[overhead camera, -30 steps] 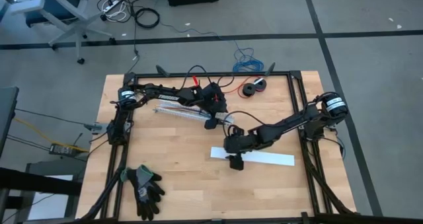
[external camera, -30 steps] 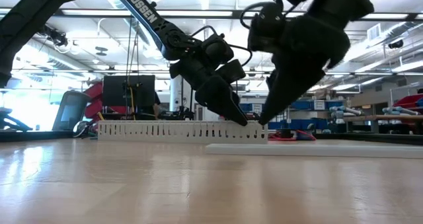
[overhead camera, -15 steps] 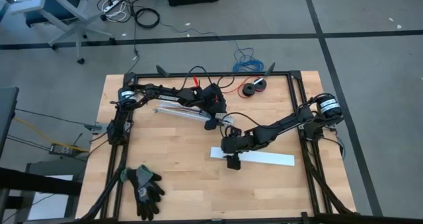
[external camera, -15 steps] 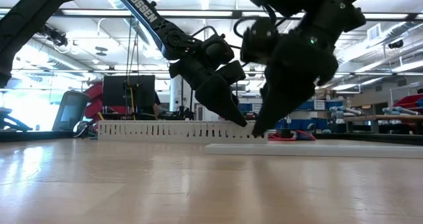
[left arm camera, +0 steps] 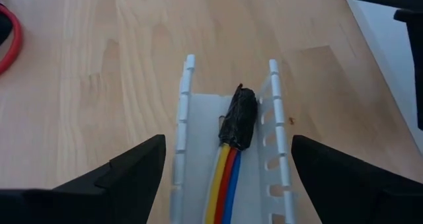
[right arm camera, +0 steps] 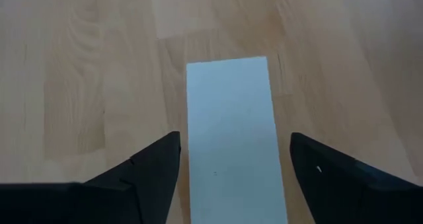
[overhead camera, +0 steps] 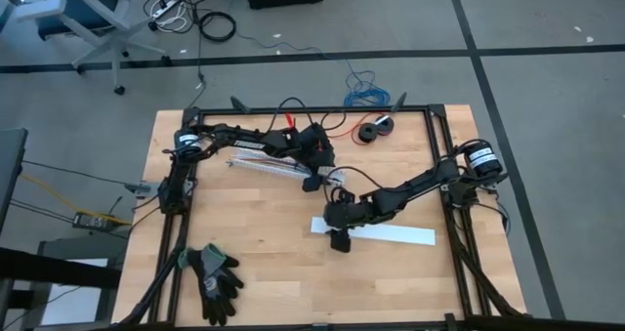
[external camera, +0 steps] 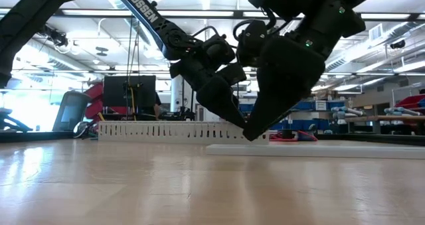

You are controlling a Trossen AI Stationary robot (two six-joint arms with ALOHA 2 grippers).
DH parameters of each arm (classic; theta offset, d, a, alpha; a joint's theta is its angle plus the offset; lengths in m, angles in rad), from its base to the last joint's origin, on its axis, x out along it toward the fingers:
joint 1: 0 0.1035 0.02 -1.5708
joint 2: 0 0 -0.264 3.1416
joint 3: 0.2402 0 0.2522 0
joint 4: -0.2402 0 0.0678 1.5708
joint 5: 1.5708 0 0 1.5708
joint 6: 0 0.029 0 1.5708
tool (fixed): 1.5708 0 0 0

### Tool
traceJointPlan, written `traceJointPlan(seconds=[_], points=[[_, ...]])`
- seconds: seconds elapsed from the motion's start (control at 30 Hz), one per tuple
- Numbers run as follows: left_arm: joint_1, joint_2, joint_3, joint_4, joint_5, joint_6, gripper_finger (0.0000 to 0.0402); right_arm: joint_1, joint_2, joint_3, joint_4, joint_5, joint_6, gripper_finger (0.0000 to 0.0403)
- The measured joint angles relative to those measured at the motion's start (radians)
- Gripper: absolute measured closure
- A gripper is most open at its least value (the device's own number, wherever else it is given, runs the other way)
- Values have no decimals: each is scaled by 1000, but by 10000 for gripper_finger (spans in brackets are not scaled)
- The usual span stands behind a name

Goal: Ziptie cables
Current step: Close the white cable duct cover

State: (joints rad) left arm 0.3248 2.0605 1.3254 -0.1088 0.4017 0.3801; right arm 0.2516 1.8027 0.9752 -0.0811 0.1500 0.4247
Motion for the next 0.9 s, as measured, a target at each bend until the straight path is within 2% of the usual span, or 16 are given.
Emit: traceJointPlan(seconds=[0.1, 0.3, 0.43, 0.73, 0.9], points=[[0, 0, 0, 1, -7, 0, 62, 0, 0, 0, 3, 3, 44, 136], [0, 0, 0, 1, -8, -13, 62, 1, 0, 0, 2, -19, 27, 131], [0, 0, 0, 2, -10, -13, 62, 12, 0, 0, 5, -21, 28, 105], [0, 0, 0, 1, -11, -15, 62, 23, 0, 0, 5, -23, 7, 11], [0, 0, 0, 1, -11, -18, 62, 23, 0, 0, 5, -22, 20, 18]])
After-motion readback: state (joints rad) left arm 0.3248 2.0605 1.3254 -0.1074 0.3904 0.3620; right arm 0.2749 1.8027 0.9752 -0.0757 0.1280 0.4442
